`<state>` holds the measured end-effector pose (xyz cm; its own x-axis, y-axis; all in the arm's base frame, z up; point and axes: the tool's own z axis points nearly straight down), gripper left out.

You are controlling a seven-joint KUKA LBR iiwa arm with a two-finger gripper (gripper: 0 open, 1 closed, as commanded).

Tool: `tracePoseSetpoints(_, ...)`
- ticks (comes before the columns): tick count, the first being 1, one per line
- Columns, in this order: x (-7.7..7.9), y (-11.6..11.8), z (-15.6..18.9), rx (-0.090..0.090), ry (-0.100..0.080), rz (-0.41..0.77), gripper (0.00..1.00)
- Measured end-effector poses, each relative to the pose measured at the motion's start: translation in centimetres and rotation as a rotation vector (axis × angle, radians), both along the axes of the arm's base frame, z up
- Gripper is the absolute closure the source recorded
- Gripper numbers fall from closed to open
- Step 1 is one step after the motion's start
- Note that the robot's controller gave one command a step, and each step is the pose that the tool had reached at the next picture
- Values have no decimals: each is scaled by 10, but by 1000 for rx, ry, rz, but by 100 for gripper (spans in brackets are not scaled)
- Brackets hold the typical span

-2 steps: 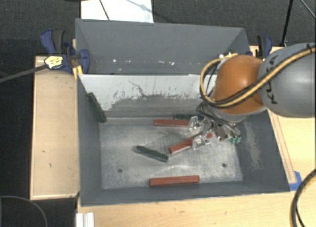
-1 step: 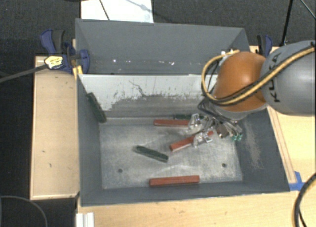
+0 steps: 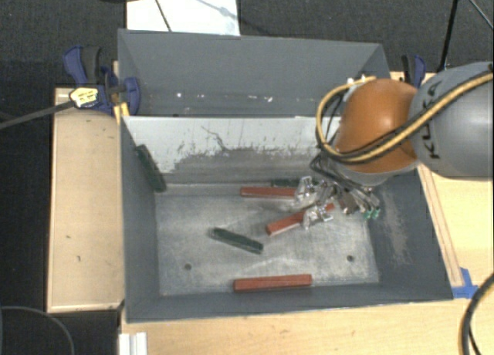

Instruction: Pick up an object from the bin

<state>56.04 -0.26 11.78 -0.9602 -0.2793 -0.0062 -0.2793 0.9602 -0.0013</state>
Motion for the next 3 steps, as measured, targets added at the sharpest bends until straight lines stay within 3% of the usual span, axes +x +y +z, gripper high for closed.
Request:
tracePoseSetpoints(2,-2,0,27,0,12,-2,100)
tracePoseSetpoints(3,-1,0,46,0,6,-2,100)
